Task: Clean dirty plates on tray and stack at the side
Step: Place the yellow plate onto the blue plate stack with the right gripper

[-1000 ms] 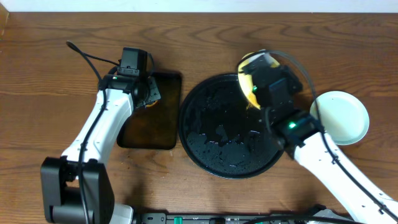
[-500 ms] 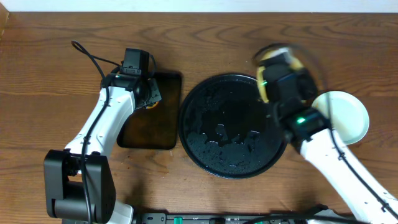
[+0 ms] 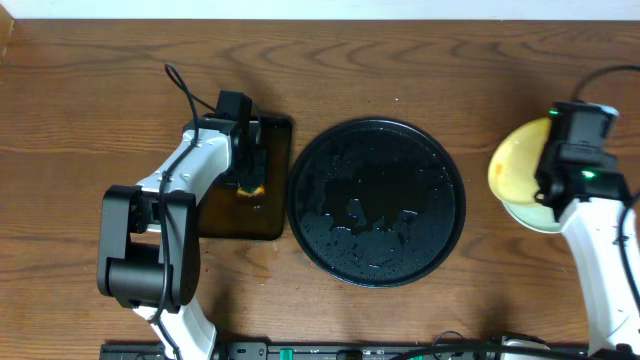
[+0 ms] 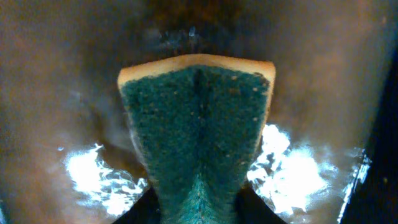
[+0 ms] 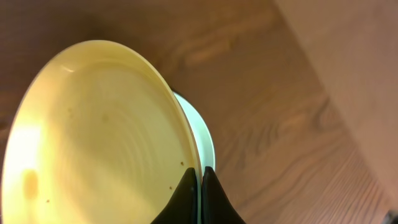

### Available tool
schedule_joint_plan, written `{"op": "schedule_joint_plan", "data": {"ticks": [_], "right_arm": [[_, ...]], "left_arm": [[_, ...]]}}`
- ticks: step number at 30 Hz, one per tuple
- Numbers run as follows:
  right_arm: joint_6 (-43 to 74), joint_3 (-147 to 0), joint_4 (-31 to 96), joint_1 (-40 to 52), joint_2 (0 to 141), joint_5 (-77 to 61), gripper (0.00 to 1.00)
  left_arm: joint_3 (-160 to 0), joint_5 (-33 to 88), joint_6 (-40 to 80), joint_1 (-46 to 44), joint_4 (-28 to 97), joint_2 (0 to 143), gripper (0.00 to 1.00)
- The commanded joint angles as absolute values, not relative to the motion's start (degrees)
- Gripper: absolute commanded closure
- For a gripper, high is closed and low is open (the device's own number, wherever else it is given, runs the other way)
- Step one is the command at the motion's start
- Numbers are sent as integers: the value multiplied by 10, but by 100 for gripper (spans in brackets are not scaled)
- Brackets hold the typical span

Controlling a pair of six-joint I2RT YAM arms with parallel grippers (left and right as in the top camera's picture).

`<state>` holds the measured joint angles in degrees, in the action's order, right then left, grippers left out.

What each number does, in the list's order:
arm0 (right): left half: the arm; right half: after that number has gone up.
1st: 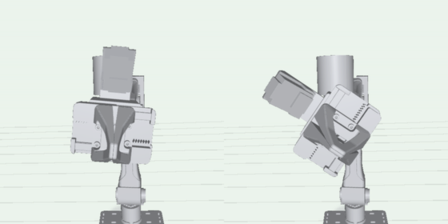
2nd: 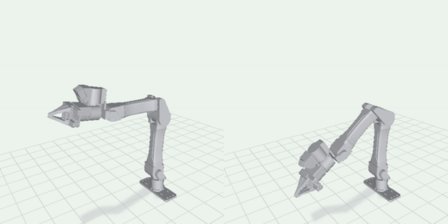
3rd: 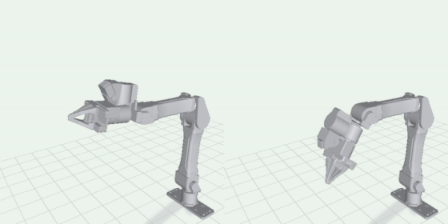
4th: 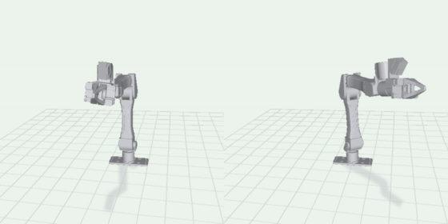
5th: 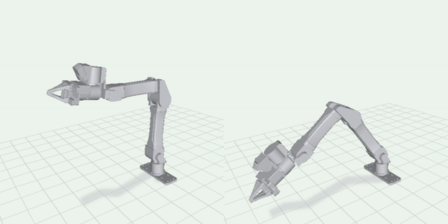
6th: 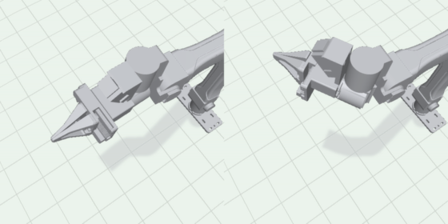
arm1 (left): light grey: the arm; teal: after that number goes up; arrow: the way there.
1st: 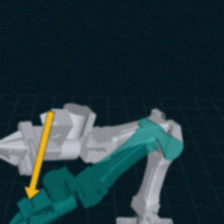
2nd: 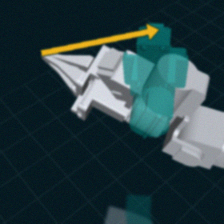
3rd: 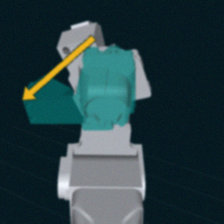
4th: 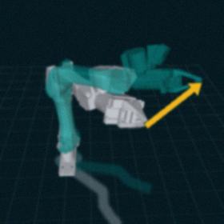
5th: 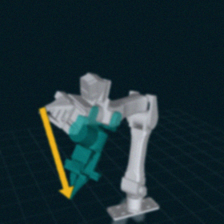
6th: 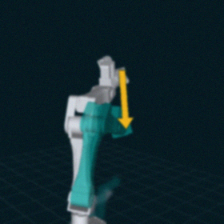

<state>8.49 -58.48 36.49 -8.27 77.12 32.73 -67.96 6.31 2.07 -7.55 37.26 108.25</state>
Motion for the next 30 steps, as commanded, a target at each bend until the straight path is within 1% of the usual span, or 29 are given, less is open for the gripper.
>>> {"op": "schedule_joint_plan", "data": {"ticks": [1, 2, 4, 5, 6, 7, 8, 9, 11, 12, 15, 18, 21, 22, 23, 24, 25, 30], "right_arm": [[151, -583, 375, -138, 775, 271, 99], [152, -583, 375, -147, 777, 266, 99], [152, -583, 371, -162, 782, 258, 99], [152, -583, 365, -168, 784, 249, 97], [152, -583, 357, -171, 784, 236, 89], [151, -583, 348, -172, 784, 221, 81], [146, -583, 340, -172, 784, 205, 71], [136, -583, 332, -172, 784, 179, 68], [122, -583, 324, -172, 784, 115, 65], [108, -583, 319, -172, 784, 36, 62], [74, -583, 321, -164, 784, -119, 59], [38, -583, 344, -142, 784, -212, 55], [28, -583, 390, -118, 784, -226, 49], [26, -583, 406, -112, 784, -224, 45], [27, -583, 426, -104, 784, -214, 39], [27, -583, 446, -96, 784, -197, 23], [27, -583, 462, -91, 783, -181, 1], [32, -583, 524, -65, 764, -116, 1]], "left_arm": [[-679, 70, 7, -74, 375, 1074, 48], [-681, 70, 7, -74, 378, 1067, 44], [-684, 70, 7, -75, 386, 1047, 40], [-686, 70, 7, -75, 388, 1033, 39], [-686, 70, 7, -75, 390, 1018, 37], [-686, 69, 11, -74, 391, 1001, 32], [-686, 69, 17, -74, 393, 985, 31], [-686, 69, 20, -74, 398, 966, 31], [-686, 69, 20, -74, 407, 935, 30], [-686, 69, 20, -74, 417, 907, 24], [-686, 68, 23, -74, 438, 871, 23], [-686, 49, 63, -74, 470, 851, 23], [-686, -13, 149, -69, 516, 838, 23], [-686, -21, 166, -65, 532, 834, 23], [-686, -20, 168, -62, 543, 830, 22], [-686, -20, 168, -60, 553, 825, 22], [-686, -20, 168, -59, 564, 817, 22], [-673, -20, 162, -59, 588, 748, 22]]}}
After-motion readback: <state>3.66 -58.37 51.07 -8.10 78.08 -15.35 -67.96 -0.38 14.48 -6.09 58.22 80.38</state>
